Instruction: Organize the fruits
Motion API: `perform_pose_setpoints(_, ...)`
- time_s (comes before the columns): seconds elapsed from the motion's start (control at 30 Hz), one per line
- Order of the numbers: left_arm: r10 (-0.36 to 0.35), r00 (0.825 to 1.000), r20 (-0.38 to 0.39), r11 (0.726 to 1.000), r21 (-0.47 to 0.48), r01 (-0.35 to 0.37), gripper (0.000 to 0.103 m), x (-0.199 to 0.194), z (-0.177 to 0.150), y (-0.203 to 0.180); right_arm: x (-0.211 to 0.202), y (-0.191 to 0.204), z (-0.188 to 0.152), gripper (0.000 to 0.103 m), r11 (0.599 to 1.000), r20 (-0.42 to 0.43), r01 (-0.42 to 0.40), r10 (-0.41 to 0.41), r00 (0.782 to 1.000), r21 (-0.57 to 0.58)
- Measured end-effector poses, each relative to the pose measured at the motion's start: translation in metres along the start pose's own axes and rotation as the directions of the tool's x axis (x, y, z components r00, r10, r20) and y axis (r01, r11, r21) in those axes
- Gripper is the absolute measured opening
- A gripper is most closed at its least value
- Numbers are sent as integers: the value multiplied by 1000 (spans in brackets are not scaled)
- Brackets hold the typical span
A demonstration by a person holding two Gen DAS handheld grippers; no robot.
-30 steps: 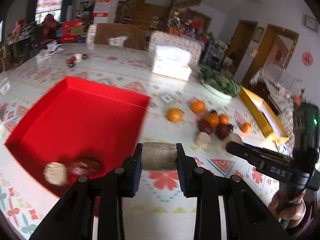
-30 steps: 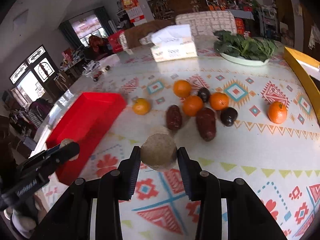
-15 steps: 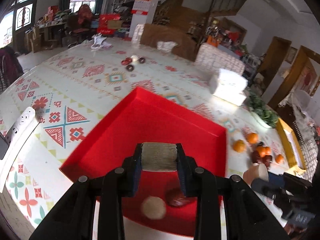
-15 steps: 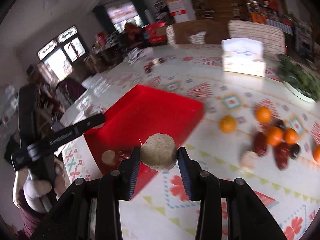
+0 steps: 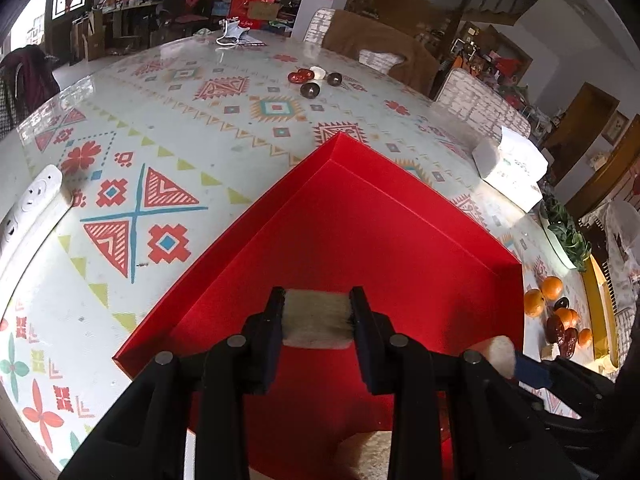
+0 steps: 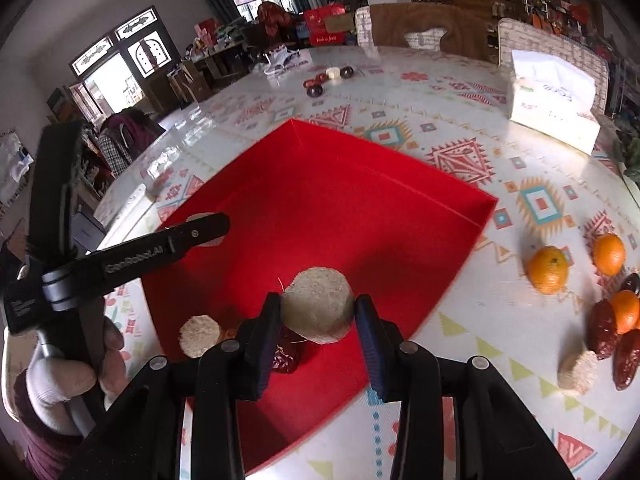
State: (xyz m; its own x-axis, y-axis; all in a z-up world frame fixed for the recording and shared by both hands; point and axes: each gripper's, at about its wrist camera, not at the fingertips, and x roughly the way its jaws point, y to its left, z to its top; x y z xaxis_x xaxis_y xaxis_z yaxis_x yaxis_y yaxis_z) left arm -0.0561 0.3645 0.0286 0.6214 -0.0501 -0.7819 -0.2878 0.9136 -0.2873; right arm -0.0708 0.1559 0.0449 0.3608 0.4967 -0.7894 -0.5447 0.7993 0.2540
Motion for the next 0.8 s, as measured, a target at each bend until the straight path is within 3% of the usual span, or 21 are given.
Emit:
perform_pose_setpoints(0.17,-15,1000,10,1000,-3,15,41,-3,0,-2,7,-1,-2,43,1000,0,11,-11,1000,7)
perform_pose_setpoints(0.3,-32,999,23,999,-19,33,44,-11,-1,-4,3,-4,-2,55,1000,12,-8,8,1000,25)
perform_pose_setpoints(0.37,-50,998,34,998,-29,51,47,-19,-3,-5,-3,-5,-2,55,999,26,-11,10,1000,33)
perform_pose_setpoints(0.53,-87,990,111,996,-21,90,73,-52,-13,-23,-35,-11,-9,55,998,101,-24,18,995,61)
perform_pose_setpoints(0.67,-193,971,140,981,3,194,73,-84,-29,-53,-69,-36,-23,55,981,170,-78,48,984,178)
perform_pose_setpoints(0.77,-275,954,118,961,25,274,73,-100,-35,-78,-93,-75,-42,55,922,188,-176,116,975,344)
perform_pose_setpoints(0.8,-304,946,109,953,41,301,73,-108,-38,-89,-100,-84,-47,55,913,190,-174,109,976,369)
